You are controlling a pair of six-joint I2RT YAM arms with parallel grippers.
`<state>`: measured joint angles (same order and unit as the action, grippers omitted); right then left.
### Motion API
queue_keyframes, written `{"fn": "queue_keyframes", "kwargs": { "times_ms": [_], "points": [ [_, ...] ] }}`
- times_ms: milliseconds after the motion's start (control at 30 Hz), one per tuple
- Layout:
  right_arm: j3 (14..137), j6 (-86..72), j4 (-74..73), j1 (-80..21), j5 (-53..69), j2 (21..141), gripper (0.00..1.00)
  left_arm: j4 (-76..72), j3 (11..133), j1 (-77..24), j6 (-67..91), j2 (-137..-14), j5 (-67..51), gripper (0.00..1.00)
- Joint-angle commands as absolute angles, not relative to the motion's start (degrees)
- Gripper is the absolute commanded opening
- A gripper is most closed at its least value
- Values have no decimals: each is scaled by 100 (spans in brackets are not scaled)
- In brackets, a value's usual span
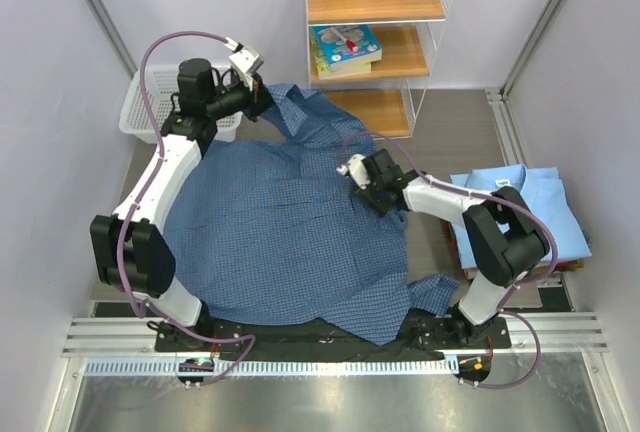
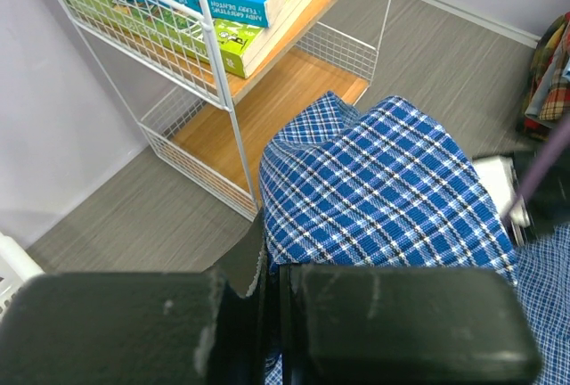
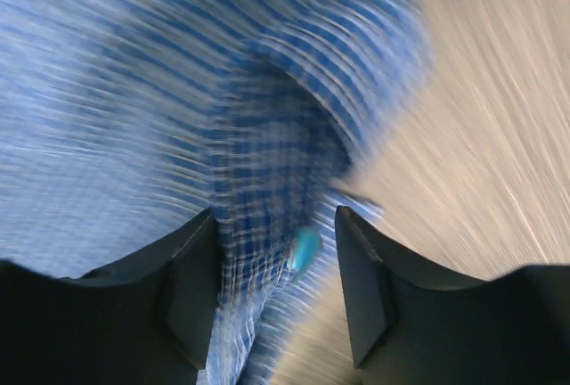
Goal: Fold and stack the long sleeve shirts
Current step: Flatten the shirt out
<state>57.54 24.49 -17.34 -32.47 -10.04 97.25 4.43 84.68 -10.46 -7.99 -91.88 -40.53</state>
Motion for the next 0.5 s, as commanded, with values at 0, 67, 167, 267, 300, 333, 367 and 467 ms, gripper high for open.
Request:
{"fn": "queue_keyframes", "kwargs": {
  "times_ms": [0,67,167,267,300,333,367,467],
  "points": [
    [5581,2935,-1354,-2192,-1766,9431,51,141,8446,-1055,-853,-9105,-4060,0],
    [5738,2770,-1651,-1865,-1671,9413,45,132,8446,-1046,-826,-9114,-4113,0],
    [6281,2087,-2617,-1232,-557,9396,43,123,8429,-1055,-835,-9123,-4175,0],
    [6608,1576,-3295,-923,771,9404,56,140,8411,-1055,-835,-9132,-4245,0],
    [6679,1530,-3418,-888,1008,9413,64,141,8402,-1063,-835,-9123,-4297,0],
    [6845,1529,-3689,-862,1498,9404,66,141,8376,-1063,-835,-9132,-4376,0],
    [6908,1451,-3709,-861,1607,9369,69,149,8367,-1063,-826,-9123,-4464,0],
    [7329,1415,-3543,-853,2117,9159,78,202,8288,-1125,-922,-9062,-4719,0]
  ]
}}
